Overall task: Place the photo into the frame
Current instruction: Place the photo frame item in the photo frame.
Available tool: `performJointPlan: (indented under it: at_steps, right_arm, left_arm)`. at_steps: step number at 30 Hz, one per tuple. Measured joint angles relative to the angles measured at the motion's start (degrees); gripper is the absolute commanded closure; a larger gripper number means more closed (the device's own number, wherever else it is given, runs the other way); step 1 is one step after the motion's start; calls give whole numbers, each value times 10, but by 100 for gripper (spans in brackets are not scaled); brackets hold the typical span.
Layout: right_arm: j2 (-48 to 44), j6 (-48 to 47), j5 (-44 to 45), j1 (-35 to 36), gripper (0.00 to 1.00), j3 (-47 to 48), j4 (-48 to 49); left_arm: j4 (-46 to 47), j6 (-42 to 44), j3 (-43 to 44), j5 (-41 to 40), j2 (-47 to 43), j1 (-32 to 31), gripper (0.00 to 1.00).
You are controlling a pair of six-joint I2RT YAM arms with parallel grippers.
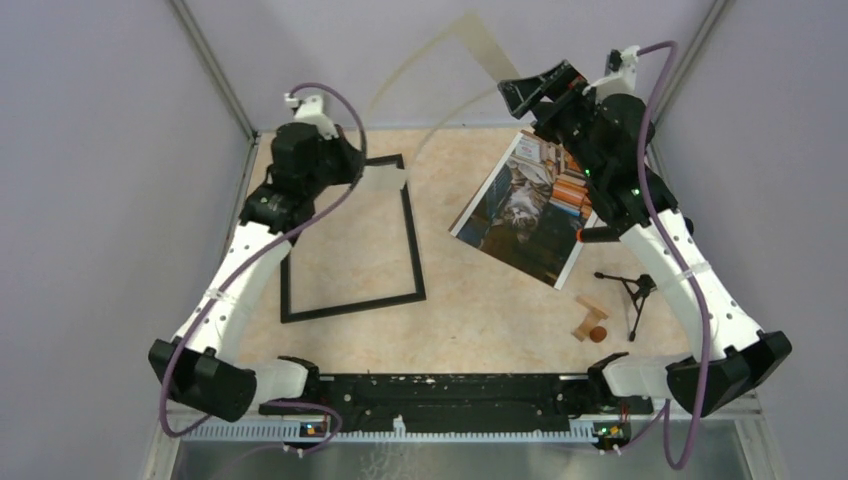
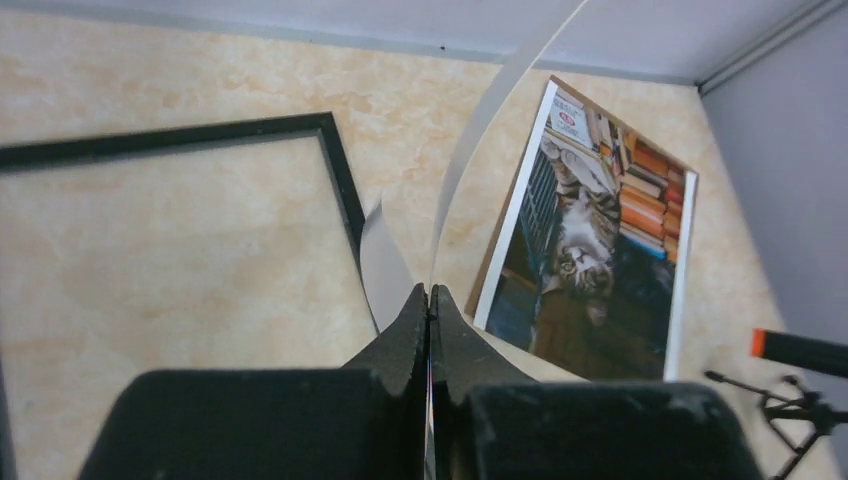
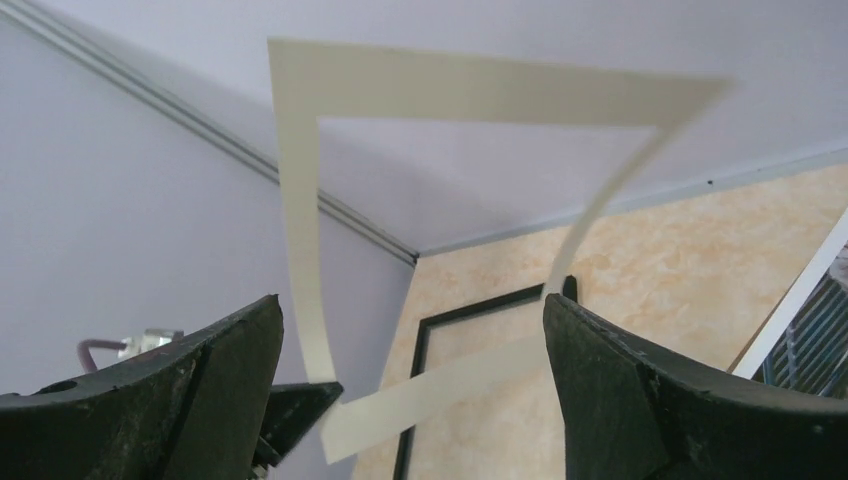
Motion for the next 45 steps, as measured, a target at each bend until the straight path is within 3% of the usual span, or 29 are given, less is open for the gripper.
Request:
performJointPlan:
  at_steps: [3,8,13,18,25,31,39,45]
  right_arm:
    - [26,-26,-24,0,1,15,8]
    - [48,-45,-69,-7,1,-39,14]
    - [79,-45,-106,-27,1,-87,18]
    - [112,-47,-133,-31,1,-108,24]
    - [170,-49,-175,-38,1,-109,33]
    - [173,-52,-189,-43,1,-111,48]
    - [173,-53,-214,-57,1,-128,77]
    - [173,-49,-229,-69,1,-144,92]
  left_arm:
    - [-8,-87,-18,116,-21,101,100]
    - [10,-219,-161,333,-52,287,100]
    - [-36,-228,-241,420,-41,362,100]
    - [-154,-101,-177,363,-1,372,100]
    - [-225,33,-172,214,5,368,100]
    - [-243,83,-189,129,38,361,100]
    - [-276,126,-186,111,68,354,100]
    - [-300,142,-155,87,67,308,100]
